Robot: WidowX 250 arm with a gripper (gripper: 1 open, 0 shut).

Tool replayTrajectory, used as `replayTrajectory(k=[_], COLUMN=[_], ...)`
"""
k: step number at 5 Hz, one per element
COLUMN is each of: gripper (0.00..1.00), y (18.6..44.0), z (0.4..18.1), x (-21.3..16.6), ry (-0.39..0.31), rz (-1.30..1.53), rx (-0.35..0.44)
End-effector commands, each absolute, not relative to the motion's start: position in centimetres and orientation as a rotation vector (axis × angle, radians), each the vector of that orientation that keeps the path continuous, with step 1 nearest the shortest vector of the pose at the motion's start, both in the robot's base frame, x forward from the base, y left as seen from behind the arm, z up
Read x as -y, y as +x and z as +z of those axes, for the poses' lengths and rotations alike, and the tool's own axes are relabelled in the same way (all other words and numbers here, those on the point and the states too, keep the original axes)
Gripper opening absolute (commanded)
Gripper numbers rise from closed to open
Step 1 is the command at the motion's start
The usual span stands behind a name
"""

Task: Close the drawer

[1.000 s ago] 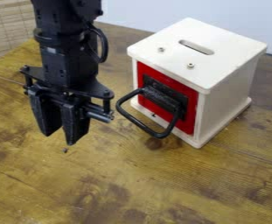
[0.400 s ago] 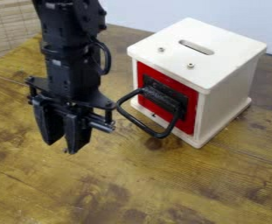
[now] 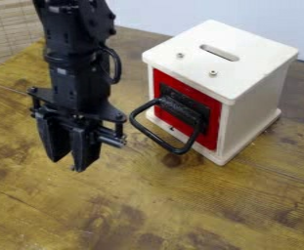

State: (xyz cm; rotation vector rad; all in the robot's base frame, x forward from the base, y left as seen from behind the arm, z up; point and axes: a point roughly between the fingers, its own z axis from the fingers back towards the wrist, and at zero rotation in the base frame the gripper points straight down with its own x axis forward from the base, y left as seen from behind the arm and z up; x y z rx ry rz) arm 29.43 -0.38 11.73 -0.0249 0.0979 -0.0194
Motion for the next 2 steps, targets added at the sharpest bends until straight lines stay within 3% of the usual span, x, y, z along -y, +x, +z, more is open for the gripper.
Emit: replayTrajectory(k=[1,2], gripper=[0.0,0.0], y=[30.25,30.44], z=[13.49,13.68], x=[-0.31,-0.43], ry=[-0.028,-0.029], rz=[0.001,0.005], rx=[-0.032,-0.026])
